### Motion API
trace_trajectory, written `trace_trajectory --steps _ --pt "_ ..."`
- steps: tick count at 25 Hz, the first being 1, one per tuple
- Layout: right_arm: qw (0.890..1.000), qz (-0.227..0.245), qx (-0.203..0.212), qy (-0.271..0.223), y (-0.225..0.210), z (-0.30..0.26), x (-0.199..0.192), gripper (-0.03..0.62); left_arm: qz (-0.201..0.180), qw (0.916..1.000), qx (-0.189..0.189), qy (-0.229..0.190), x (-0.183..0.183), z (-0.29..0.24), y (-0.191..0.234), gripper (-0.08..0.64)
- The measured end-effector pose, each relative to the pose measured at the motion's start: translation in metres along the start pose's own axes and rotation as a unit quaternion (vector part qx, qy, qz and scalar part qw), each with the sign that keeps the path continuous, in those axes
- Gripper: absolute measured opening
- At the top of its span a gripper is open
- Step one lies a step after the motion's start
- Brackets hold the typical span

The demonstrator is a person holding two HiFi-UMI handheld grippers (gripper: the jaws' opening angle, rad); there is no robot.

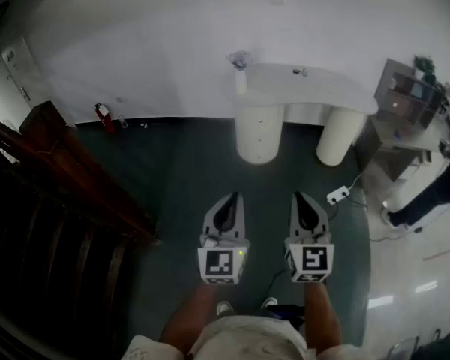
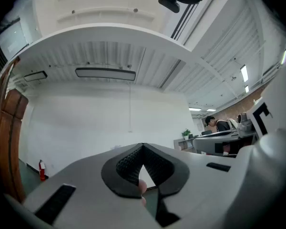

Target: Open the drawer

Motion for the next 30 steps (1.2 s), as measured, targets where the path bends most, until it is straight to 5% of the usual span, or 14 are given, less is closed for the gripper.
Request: trace_trajectory --steps 20,30 --pt "0.999 -0.021 0.038 -0.015 -0.075 -0.015 -0.035 0.002 -0.017 0.9996 0.015 -0.016 -0.026 -0.052 -0.072 -0.005" --pt "0.999 -0.010 0.029 -0.013 -0.075 -0.082 -0.060 0.002 -0.003 0.9997 0.017 -0.020 -0.056 -0.099 -0.022 -0.005"
Point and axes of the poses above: the fingertips, and each gripper's own axes: z backward along the fingers, y to its left, x out of its top, the point moved 10 cm from there along z, backward along the fingers, and after that the axes turned 14 degrees about -y, right-handed, at the moved point
